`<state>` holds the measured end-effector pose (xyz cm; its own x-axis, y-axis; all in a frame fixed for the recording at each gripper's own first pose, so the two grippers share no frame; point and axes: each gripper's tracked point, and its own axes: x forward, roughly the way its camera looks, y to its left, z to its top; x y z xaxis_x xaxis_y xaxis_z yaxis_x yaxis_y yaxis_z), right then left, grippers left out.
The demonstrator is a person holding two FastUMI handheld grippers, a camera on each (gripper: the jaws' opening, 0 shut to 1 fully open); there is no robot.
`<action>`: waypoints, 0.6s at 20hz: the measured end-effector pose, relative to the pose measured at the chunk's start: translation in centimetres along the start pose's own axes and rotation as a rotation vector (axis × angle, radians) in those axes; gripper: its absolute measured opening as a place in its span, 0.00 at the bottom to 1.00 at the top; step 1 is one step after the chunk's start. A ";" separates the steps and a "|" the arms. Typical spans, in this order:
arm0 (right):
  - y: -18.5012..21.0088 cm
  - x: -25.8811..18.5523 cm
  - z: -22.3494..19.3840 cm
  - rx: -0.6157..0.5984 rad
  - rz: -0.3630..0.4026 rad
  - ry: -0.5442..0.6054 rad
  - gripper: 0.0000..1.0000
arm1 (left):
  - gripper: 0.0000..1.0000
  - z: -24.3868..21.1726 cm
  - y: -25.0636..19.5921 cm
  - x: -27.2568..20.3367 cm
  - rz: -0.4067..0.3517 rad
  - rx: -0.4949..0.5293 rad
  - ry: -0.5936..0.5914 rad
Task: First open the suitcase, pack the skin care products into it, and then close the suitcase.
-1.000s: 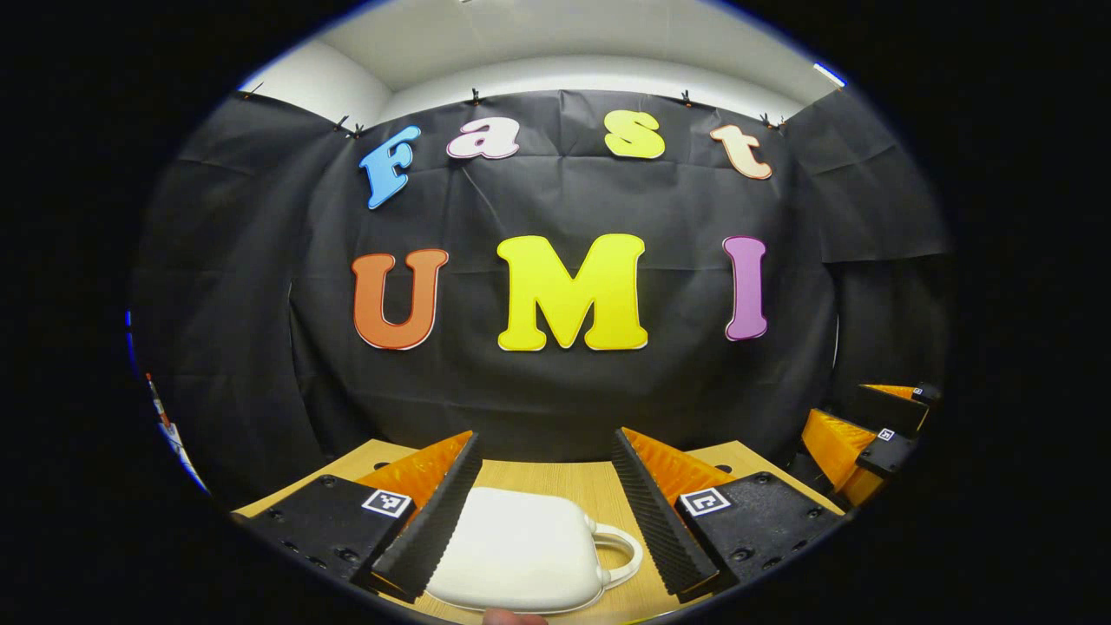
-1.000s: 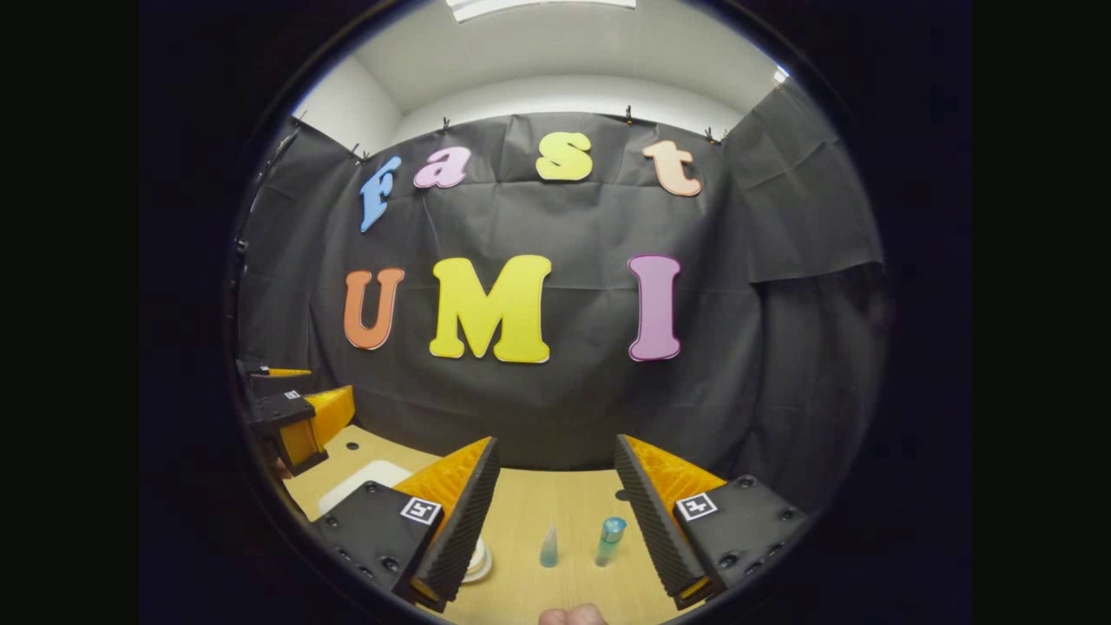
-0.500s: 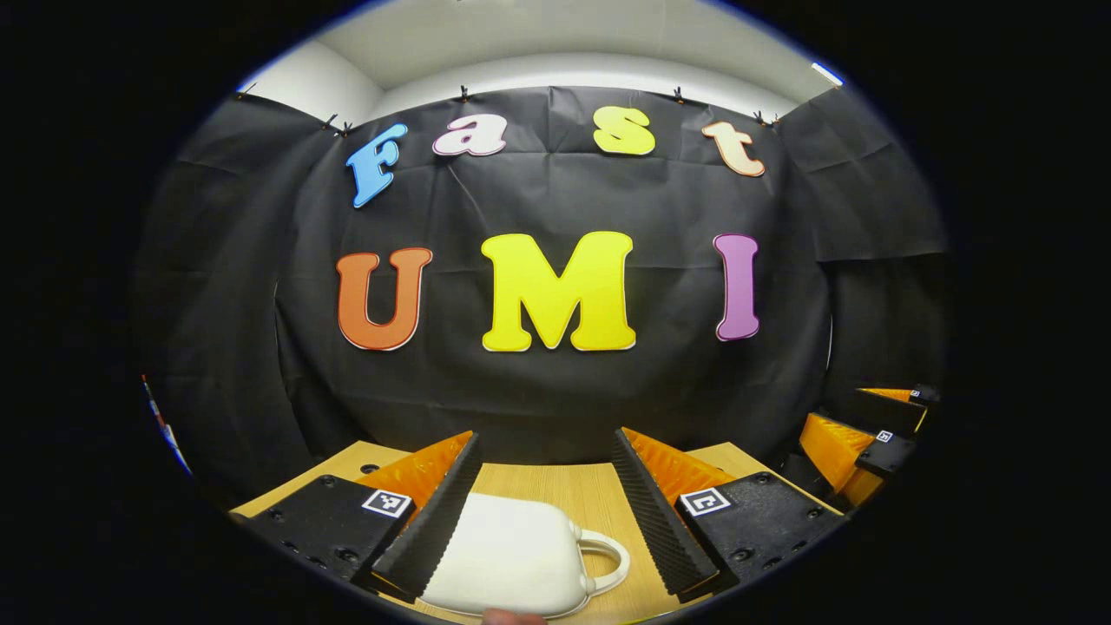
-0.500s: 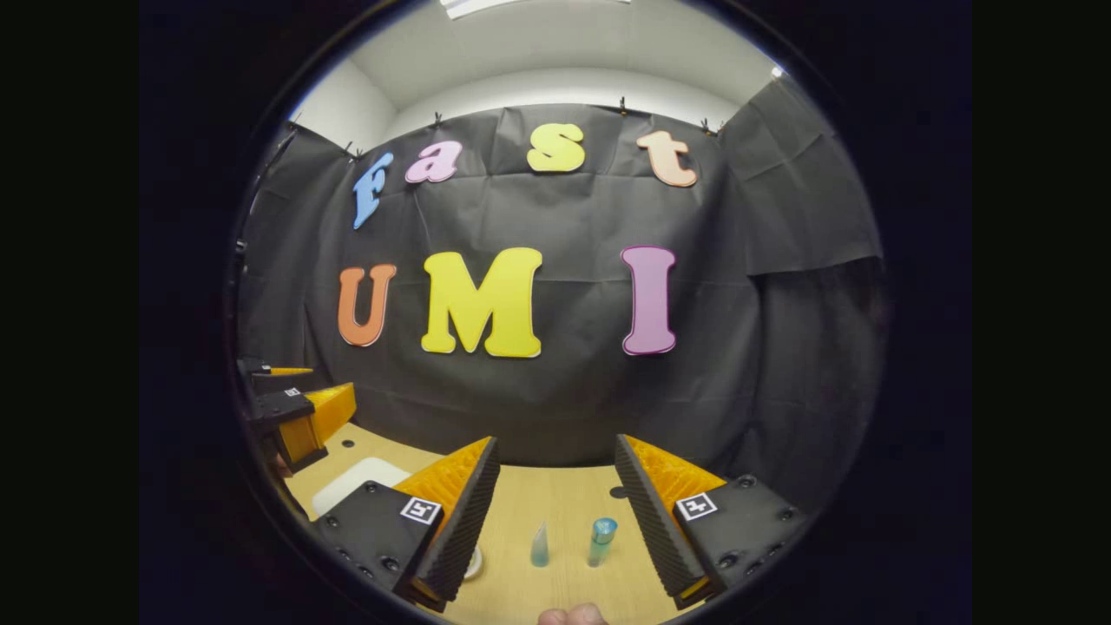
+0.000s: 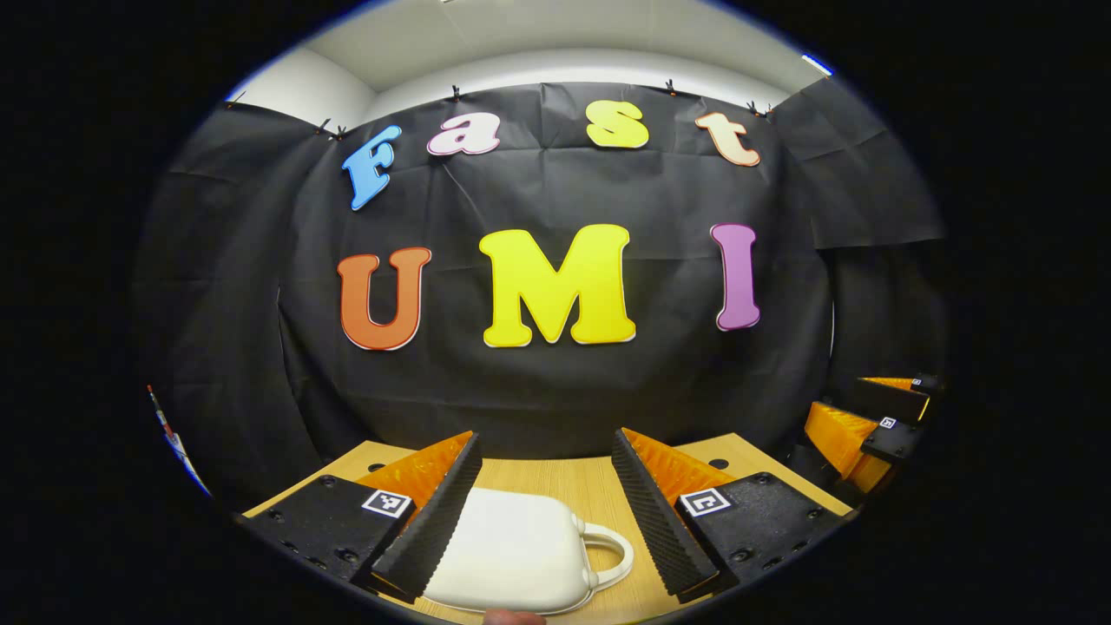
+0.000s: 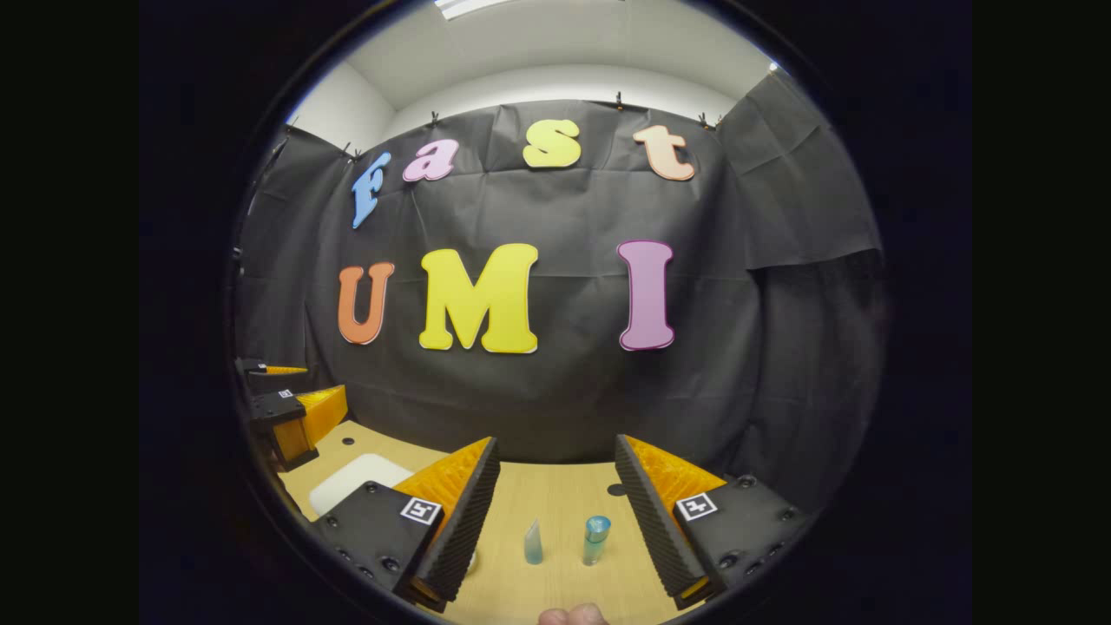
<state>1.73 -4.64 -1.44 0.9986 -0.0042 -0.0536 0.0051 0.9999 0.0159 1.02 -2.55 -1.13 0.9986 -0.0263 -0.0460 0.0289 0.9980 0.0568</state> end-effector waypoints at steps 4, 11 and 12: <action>-2.0 0.0 -1.9 -0.009 -0.020 0.050 0.79 | 0.96 -2.3 -1.0 0.1 -0.028 0.090 0.048; -8.1 -0.4 -4.0 -0.056 -0.118 0.099 0.79 | 0.99 -10.4 -6.1 2.1 -0.190 0.564 0.143; -9.1 -0.8 -4.4 -0.058 -0.139 0.111 0.80 | 0.98 -11.9 -7.2 2.0 -0.221 0.622 0.158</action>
<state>0.68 -13.67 -5.95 0.9765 -0.1433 -0.1612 0.1359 0.9891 -0.0563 2.25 -9.05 -13.51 0.9494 -0.1695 -0.2645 0.2984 0.7497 0.5907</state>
